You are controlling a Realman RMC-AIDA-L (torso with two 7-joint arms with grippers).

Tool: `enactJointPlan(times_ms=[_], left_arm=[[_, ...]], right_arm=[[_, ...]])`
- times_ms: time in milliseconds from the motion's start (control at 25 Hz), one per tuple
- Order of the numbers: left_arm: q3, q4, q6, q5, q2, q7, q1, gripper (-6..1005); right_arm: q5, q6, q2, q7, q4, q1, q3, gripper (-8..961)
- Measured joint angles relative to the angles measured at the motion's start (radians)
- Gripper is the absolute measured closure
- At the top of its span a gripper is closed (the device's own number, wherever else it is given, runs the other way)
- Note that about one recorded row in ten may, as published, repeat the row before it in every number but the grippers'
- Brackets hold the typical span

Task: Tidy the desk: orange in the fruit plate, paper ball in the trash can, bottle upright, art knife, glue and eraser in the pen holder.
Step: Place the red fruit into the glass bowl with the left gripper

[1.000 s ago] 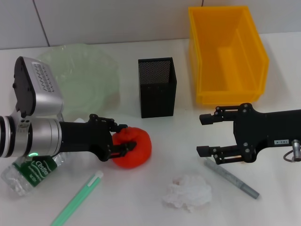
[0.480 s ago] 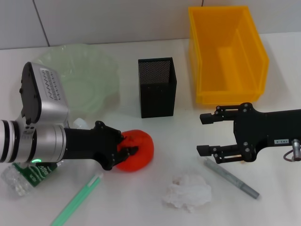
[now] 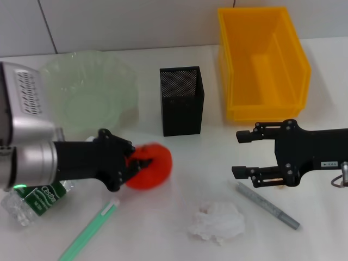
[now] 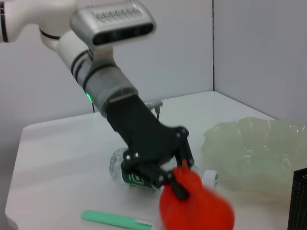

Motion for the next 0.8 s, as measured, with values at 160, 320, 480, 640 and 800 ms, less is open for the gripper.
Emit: enactJointPlan(times_ms=[160, 320, 480, 640, 800], left_arm=[[-0.016, 0.116, 0.001, -0.022, 0.002, -0.026, 0.054, 873], [-0.073, 0.189, -0.011, -0.046, 0.002, -0.026, 0.083, 893], [-0.118, 0.19, -0.067, -0.071, 0.0, -0.023, 0.077, 894], [-0.12, 0.15, -0.202, -0.11, 0.0, -0.017, 0.055, 893], [-0.121, 0.05, -0.288, -0.119, 0.002, 0.005, -0.011, 891]], right_arm=[[0.0, 0.0, 0.0, -0.001, 0.001, -0.006, 0.0, 220], [0.0, 0.0, 0.001, -0.002, 0.001, -0.008, 0.0, 220], [0.0, -0.002, 0.001, -0.002, 0.001, -0.01, -0.001, 220], [-0.001, -0.003, 0.002, -0.003, 0.001, -0.01, -0.01, 221], [-0.001, -0.006, 0.003, -0.003, 0.001, -0.01, -0.013, 221]])
